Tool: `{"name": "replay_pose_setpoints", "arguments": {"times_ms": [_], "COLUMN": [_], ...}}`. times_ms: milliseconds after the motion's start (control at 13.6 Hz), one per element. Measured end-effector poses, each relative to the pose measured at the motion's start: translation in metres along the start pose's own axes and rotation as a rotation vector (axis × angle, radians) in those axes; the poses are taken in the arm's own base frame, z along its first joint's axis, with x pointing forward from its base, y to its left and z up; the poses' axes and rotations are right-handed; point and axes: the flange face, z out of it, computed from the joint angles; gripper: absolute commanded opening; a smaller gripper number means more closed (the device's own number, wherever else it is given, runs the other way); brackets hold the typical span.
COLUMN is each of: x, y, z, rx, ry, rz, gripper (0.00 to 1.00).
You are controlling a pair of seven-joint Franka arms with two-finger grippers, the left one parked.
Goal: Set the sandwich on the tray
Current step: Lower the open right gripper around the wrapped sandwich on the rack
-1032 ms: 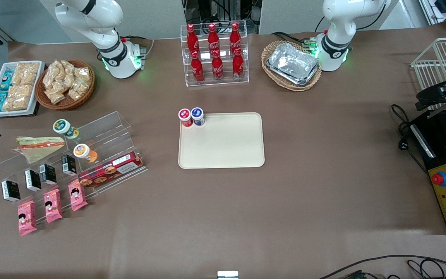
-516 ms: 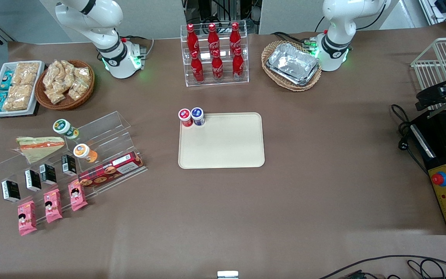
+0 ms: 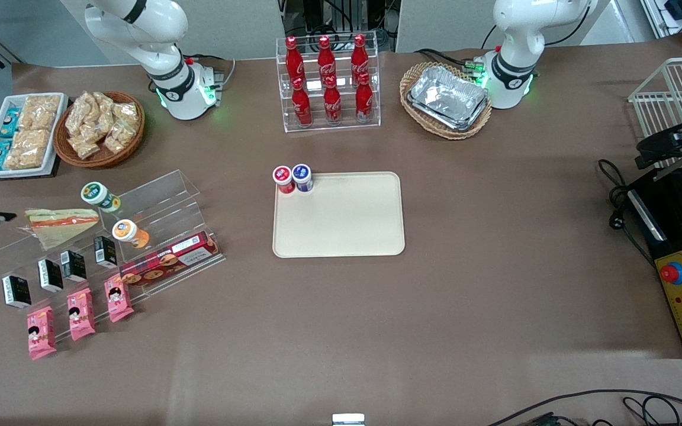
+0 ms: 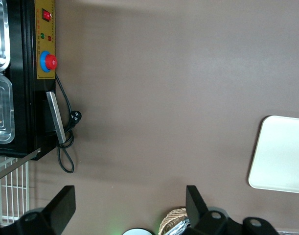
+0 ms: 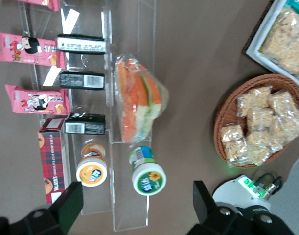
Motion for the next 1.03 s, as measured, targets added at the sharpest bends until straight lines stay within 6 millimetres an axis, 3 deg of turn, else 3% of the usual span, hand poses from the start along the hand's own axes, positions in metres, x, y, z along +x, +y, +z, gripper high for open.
{"name": "replay_pose_setpoints", "arguments": {"times_ms": [295,1032], "x": [-0.005,0.011], "y": [-0.025,-0.016], "z": [0.032,0.090], "rx": [0.022,-0.018], "ry": [0.037,0.015], "rz": [0.006,0.032], "gripper": [1.00,1.00]}}
